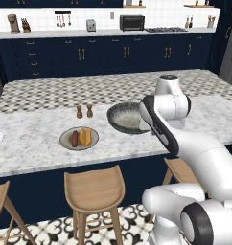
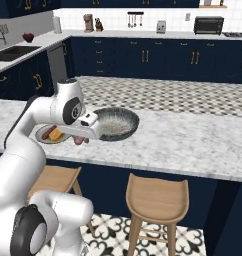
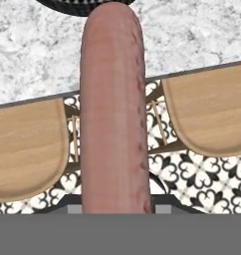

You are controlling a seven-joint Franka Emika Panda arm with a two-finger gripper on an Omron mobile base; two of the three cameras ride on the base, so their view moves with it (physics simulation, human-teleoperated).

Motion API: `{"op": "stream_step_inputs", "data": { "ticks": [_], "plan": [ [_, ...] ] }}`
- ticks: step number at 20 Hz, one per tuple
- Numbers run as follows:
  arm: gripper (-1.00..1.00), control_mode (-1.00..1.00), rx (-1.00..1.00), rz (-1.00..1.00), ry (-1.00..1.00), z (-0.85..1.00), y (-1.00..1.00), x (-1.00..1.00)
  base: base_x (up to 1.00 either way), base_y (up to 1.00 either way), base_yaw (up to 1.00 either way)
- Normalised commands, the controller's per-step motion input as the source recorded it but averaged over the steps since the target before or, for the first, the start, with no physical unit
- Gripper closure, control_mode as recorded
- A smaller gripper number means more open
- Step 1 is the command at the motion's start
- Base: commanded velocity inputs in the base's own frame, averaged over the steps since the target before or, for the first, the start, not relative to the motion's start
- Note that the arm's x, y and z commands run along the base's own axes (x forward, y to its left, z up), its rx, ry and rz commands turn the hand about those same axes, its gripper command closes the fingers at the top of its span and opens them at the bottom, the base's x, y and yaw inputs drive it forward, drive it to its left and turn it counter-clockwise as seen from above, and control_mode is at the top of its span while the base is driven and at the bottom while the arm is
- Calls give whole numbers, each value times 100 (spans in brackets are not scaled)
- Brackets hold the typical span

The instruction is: Place one bun and one sausage from the bowl on each plate.

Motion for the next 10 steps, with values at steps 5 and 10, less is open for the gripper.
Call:
{"op": "stream_step_inputs", "data": {
  "ticks": [5,10],
  "plan": [
    [100,100,0,0,0,0,0,0,-72,6,-2],
    [100,100,0,0,0,0,0,0,-76,76,-2]
  ]
}}
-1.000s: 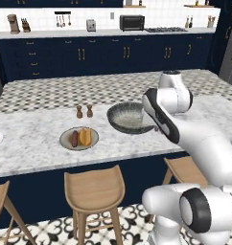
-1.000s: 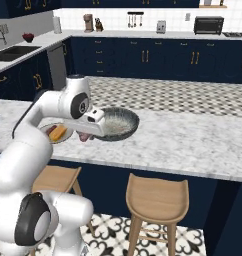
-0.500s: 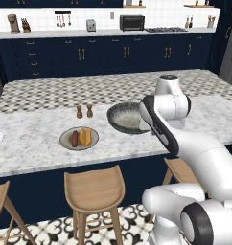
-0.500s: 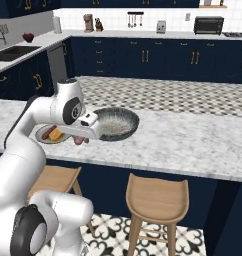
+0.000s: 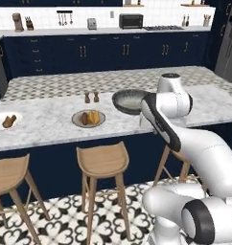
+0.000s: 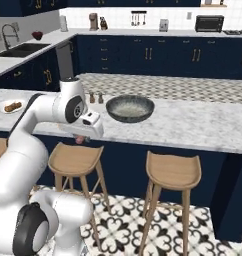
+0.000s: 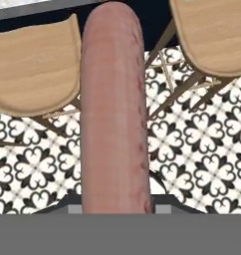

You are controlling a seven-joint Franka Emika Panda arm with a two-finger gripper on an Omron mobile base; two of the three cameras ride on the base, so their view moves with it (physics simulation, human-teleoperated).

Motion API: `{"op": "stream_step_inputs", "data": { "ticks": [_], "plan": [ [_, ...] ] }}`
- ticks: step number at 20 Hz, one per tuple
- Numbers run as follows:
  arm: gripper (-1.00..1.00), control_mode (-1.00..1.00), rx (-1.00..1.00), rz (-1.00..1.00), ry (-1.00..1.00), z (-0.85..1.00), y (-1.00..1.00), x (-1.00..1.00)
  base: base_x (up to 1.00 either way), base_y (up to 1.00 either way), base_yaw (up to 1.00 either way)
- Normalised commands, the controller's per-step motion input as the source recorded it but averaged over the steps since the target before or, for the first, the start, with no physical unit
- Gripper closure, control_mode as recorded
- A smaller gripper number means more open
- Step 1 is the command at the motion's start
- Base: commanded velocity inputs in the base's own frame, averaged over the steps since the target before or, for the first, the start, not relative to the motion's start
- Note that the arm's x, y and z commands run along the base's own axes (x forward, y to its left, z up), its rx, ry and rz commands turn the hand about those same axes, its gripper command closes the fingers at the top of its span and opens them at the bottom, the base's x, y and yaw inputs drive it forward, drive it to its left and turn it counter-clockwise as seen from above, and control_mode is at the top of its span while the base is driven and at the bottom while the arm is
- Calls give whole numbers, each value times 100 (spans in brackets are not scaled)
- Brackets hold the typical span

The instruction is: Place one bun and one sausage from the bowl on each plate.

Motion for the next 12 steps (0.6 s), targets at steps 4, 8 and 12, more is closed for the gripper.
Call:
{"op": "stream_step_inputs", "data": {
  "ticks": [4,8,12],
  "plan": [
    [100,100,0,0,0,0,0,0,-3,100,0],
    [100,100,0,0,0,0,0,0,0,100,0],
    [100,100,0,0,0,0,0,0,0,100,0]
  ]
}}
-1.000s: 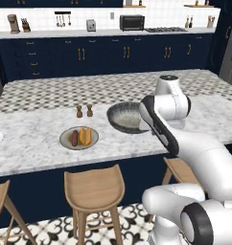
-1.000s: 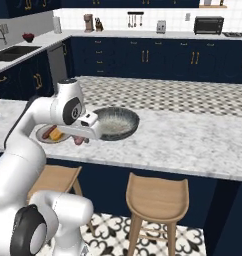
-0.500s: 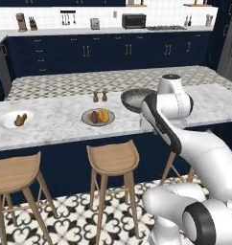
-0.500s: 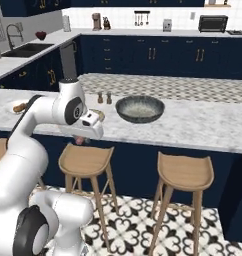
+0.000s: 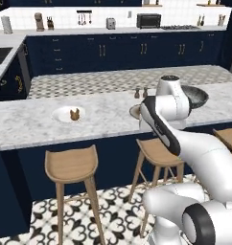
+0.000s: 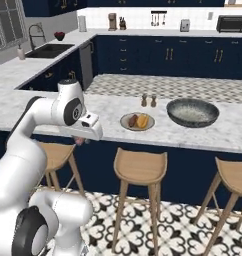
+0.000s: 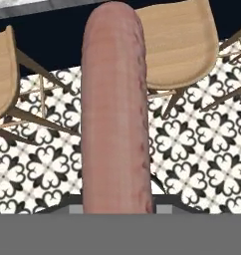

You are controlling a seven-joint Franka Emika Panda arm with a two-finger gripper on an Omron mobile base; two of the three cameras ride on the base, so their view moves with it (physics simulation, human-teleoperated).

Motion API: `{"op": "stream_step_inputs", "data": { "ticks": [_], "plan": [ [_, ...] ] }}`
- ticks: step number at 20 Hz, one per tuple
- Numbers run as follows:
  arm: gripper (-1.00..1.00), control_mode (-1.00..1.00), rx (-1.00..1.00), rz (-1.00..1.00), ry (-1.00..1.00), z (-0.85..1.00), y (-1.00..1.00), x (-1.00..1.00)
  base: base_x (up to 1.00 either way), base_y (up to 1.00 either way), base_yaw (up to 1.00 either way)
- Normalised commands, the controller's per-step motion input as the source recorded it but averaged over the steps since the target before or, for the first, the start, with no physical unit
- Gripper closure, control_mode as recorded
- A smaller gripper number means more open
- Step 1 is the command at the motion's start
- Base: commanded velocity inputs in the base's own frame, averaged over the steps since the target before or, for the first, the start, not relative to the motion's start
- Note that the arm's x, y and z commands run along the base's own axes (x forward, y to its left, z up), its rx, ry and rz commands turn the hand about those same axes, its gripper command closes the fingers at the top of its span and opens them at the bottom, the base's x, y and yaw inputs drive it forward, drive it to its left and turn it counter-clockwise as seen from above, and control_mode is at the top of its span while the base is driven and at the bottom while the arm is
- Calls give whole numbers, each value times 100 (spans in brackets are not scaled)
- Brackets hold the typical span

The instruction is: Place one bun and one sausage from the bowl on each plate.

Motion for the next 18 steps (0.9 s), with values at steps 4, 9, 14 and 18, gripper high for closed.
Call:
{"op": "stream_step_inputs", "data": {
  "ticks": [4,9,14,18],
  "plan": [
    [100,100,0,0,0,0,0,0,6,100,0],
    [100,100,0,0,0,0,0,0,28,98,-2],
    [100,100,0,0,0,0,0,0,32,48,0],
    [100,100,0,0,0,0,0,0,34,-3,0]
  ]
}}
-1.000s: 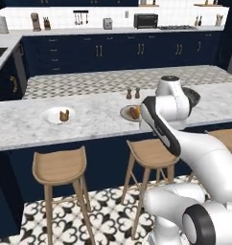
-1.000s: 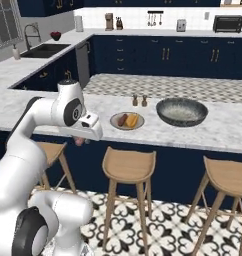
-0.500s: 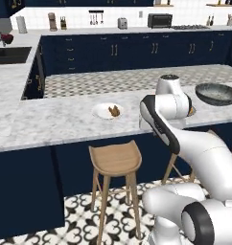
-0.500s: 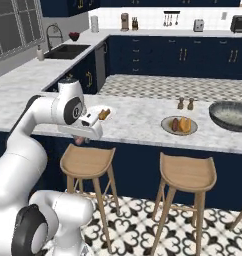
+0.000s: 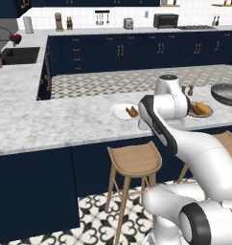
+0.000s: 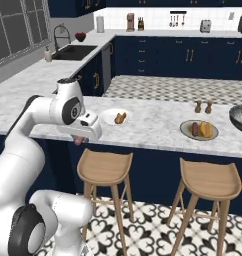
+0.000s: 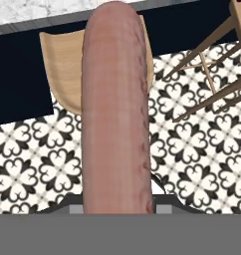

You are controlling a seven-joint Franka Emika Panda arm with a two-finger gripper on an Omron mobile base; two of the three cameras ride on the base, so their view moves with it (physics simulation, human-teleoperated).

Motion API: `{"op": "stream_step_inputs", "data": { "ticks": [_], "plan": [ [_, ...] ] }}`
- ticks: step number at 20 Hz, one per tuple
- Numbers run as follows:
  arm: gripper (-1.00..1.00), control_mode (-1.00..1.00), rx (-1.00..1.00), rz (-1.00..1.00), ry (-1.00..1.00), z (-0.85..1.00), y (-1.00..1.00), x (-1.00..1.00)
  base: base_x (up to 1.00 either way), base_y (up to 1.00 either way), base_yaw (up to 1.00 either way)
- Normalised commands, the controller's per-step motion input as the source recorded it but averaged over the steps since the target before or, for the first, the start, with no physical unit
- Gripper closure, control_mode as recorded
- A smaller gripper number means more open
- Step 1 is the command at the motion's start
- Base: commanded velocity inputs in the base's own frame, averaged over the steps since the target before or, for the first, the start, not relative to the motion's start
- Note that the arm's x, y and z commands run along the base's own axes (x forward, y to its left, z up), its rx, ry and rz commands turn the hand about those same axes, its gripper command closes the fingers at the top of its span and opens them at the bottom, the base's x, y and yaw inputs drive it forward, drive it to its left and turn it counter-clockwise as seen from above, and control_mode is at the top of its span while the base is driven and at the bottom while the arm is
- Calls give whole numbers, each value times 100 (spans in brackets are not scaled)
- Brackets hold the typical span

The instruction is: Place one bun and one sausage from the bowl on each plate.

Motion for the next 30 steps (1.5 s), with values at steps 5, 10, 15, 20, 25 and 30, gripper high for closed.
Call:
{"op": "stream_step_inputs", "data": {
  "ticks": [5,10,15,20,25,30],
  "plan": [
    [100,100,0,0,0,0,0,0,46,0,0],
    [100,100,0,0,0,0,0,0,57,0,0],
    [100,100,0,0,0,0,0,0,54,0,0],
    [100,-100,0,0,0,0,3,89,0,0,0],
    [100,-100,0,0,1,-4,19,100,0,0,0],
    [100,-100,0,0,6,-18,14,66,0,0,0]
  ]
}}
